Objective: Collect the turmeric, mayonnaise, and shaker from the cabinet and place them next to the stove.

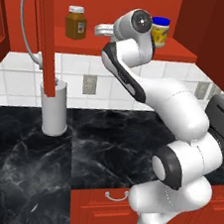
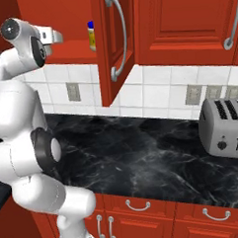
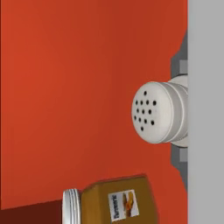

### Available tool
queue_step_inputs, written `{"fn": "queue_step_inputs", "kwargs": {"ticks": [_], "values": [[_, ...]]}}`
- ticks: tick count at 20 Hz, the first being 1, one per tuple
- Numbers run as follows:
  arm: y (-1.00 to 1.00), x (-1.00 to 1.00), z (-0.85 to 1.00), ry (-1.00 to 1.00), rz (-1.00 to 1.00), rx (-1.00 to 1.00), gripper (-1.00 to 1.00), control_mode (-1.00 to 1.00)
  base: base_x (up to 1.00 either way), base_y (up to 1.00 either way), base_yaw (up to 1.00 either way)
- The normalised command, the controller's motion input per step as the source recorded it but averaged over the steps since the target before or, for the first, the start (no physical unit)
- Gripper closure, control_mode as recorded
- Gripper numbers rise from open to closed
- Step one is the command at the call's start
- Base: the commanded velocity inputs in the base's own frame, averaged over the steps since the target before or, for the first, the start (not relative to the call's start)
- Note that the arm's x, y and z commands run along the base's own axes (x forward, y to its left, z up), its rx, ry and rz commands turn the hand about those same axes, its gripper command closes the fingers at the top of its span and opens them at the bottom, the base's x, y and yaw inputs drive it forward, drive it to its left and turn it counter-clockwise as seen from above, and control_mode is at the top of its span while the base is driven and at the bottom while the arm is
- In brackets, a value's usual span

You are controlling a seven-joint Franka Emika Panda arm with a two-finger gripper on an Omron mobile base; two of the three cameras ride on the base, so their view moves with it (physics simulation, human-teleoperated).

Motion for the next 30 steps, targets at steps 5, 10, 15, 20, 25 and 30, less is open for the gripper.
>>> {"fn": "queue_step_inputs", "kwargs": {"ticks": [5, 10, 15, 20, 25, 30], "values": [[-0.07, -0.72, -0.11, -0.11, 0.00, 0.01, 1.00, -1.00, 0.00, 0.00, 0.00], [0.00, -0.71, -0.15, -0.08, 0.00, 0.00, 1.00, -1.00, 0.00, 0.00, 0.00], [-0.04, -0.63, -0.01, -0.04, 0.02, 0.00, 1.00, -1.00, 0.00, 0.00, 0.00], [-0.25, -0.61, 0.00, 0.00, 0.06, 0.00, 1.00, -1.00, 0.00, 0.00, 0.00], [-0.31, -0.78, -0.10, 0.00, 0.17, 0.00, 1.00, -1.00, 0.00, 0.00, 0.00], [-0.25, -0.61, -0.30, 0.02, 0.25, 0.00, 1.00, -1.00, 0.00, 0.00, 0.00]]}}
